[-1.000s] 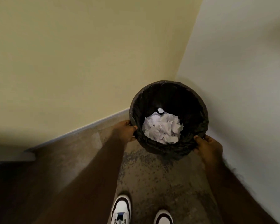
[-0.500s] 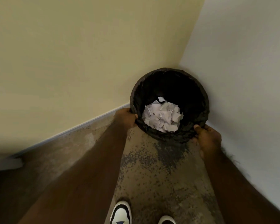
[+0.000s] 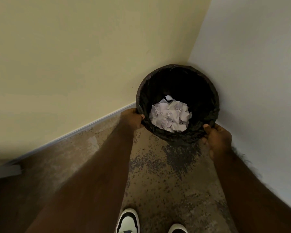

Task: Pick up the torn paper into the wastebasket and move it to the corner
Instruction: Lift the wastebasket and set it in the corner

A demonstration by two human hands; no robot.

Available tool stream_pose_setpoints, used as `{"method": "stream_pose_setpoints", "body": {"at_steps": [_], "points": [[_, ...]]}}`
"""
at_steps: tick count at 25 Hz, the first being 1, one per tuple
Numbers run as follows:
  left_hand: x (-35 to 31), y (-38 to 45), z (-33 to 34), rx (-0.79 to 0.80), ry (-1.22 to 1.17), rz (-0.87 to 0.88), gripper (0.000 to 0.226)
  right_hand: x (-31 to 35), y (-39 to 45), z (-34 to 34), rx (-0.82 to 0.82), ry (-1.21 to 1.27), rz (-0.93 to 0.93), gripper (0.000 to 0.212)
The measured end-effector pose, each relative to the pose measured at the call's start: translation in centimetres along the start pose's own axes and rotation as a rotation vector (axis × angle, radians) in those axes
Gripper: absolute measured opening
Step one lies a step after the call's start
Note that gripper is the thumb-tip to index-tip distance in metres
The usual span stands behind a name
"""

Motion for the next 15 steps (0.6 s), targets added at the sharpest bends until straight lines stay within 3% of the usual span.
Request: {"method": "stream_pose_setpoints", "body": {"at_steps": [4,6,10,15], "points": [[-0.1,-0.4,-0.6,-0.084,-0.004,0.033,0.03,0.4,-0.1,0.1,0.045,-0.048,-0.021,0.047],[-0.6,-1.4,-0.4,-0.087,0.112,0.083,0.037,1.1,-0.5,0.1,0.066,-0.114,-0.058,0.05],[-1.6,-5.5,-0.4,-0.09,0.366,0.186,0.057,3.6,-3.1,-0.2,0.053,-0.474,-0.168,0.066],[-1.7,-9.9,-2.1,-0.093,0.564,0.212,0.07,6.8,-8.7,-1.1,0.093,-0.614,-0.21,0.066]]}}
Point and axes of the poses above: each hand's wrist, its own y-axis towards the middle knuckle, its own z-axis out of the palm, x = y × z, the point moved 10 cm from there along y, towards the middle knuckle
